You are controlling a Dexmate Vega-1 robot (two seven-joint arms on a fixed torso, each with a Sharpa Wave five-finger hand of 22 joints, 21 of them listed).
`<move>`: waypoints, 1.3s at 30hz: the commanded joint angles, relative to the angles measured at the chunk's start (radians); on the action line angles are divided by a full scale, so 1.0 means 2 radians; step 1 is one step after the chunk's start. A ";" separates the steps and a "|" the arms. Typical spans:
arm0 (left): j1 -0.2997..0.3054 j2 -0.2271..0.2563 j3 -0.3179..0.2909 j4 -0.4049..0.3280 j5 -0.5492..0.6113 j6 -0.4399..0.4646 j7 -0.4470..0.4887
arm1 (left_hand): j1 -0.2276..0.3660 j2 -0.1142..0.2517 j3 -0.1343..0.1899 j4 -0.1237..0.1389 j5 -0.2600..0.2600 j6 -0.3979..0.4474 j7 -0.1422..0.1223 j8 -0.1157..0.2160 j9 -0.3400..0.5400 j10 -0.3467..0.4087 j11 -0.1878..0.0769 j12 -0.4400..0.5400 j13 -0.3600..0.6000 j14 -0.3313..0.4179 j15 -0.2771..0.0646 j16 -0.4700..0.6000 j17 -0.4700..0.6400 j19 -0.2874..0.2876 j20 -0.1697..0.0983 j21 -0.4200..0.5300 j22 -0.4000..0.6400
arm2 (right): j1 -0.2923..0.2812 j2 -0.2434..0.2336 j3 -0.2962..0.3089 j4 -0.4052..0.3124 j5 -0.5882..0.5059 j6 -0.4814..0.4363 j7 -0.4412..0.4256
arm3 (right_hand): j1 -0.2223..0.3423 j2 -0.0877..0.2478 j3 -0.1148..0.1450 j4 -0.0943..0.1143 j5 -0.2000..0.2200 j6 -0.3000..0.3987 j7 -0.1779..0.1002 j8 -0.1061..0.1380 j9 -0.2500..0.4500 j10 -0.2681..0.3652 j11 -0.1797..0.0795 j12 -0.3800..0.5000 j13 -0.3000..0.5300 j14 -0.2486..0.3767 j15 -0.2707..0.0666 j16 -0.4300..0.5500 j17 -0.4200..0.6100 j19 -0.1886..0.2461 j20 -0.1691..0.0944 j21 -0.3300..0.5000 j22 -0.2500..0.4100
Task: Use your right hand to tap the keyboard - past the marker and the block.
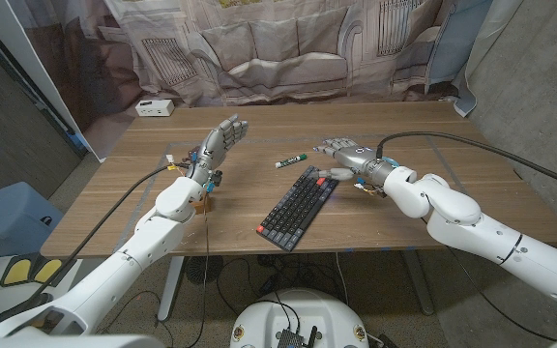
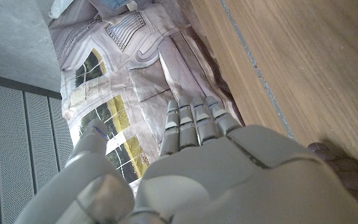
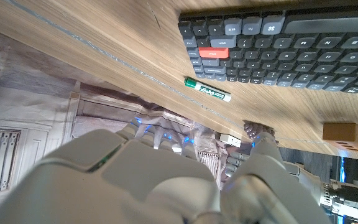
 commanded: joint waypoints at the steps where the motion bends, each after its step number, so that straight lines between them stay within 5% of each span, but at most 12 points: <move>1: -0.001 0.001 0.001 -0.003 0.002 0.004 0.002 | -0.001 0.004 0.004 0.001 -0.001 0.005 -0.001 -0.001 0.002 0.004 -0.003 0.000 0.001 0.004 0.000 0.000 0.002 0.002 0.003 -0.002 0.002 | -0.006 0.001 0.009 0.001 0.015 -0.001 -0.014 | 0.000 0.000 -0.002 -0.001 -0.002 -0.074 0.017 0.000 0.001 -0.066 0.005 -0.002 0.003 -0.092 0.006 -0.005 0.002 -0.037 -0.001 -0.001 0.001; 9: -0.001 0.001 0.002 -0.003 0.003 0.003 0.003 | -0.001 0.004 0.005 0.001 -0.001 0.005 -0.001 -0.001 0.002 0.005 -0.002 0.000 0.001 0.004 0.001 -0.001 0.002 0.001 0.003 -0.002 0.002 | -0.016 0.002 0.019 0.003 0.032 0.000 -0.042 | -0.003 -0.002 -0.003 0.000 -0.003 -0.056 0.013 0.012 0.001 -0.064 0.002 0.001 0.003 -0.090 0.003 -0.003 0.002 -0.032 -0.002 0.001 0.001; 13: -0.001 0.000 0.002 -0.003 0.002 0.004 0.003 | -0.001 0.005 0.005 0.001 -0.001 0.005 -0.001 -0.001 0.002 0.005 -0.003 0.000 0.001 0.004 0.000 0.000 0.002 0.001 0.004 -0.002 0.002 | -0.028 0.004 0.030 0.004 0.048 0.005 -0.071 | 0.002 -0.001 -0.001 -0.003 -0.002 -0.040 0.009 0.018 0.000 -0.044 -0.003 0.009 0.002 -0.069 -0.006 0.003 0.001 0.000 -0.014 0.011 0.001; 21: -0.002 -0.001 0.003 -0.002 0.003 0.003 0.002 | 0.000 0.005 0.005 0.001 -0.001 0.006 -0.002 -0.001 0.002 0.004 -0.002 -0.001 0.001 0.004 0.000 -0.001 0.002 0.002 0.004 -0.002 0.002 | -0.039 0.010 0.043 0.007 0.074 0.008 -0.105 | 0.008 -0.003 0.000 -0.007 -0.001 -0.019 0.007 0.023 0.000 -0.024 -0.004 0.015 0.002 -0.050 -0.011 0.006 -0.001 0.027 -0.028 0.016 0.000; 31: 0.000 -0.001 0.001 -0.004 0.005 -0.001 0.005 | 0.000 0.005 0.005 0.001 -0.001 0.007 -0.001 0.000 0.002 0.004 -0.002 -0.001 0.001 0.004 -0.001 0.000 0.002 0.001 0.004 -0.002 0.002 | -0.044 0.024 0.052 0.013 0.107 0.008 -0.133 | 0.013 -0.006 0.001 -0.010 0.000 -0.001 0.006 0.025 -0.001 -0.004 -0.007 0.019 0.000 -0.031 -0.016 0.010 -0.003 0.051 -0.026 0.020 -0.002; 39: -0.001 -0.003 0.003 -0.001 0.003 -0.001 0.002 | 0.000 0.005 0.005 0.001 -0.001 0.007 -0.001 -0.001 0.002 0.004 -0.001 -0.001 0.001 0.004 -0.001 -0.001 0.002 0.001 0.004 -0.002 0.002 | -0.049 0.035 0.059 0.024 0.138 0.022 -0.165 | 0.020 -0.012 0.001 -0.015 0.001 0.039 0.009 0.032 -0.002 0.029 -0.005 0.024 -0.001 -0.001 -0.021 0.014 -0.005 0.091 -0.025 0.024 -0.002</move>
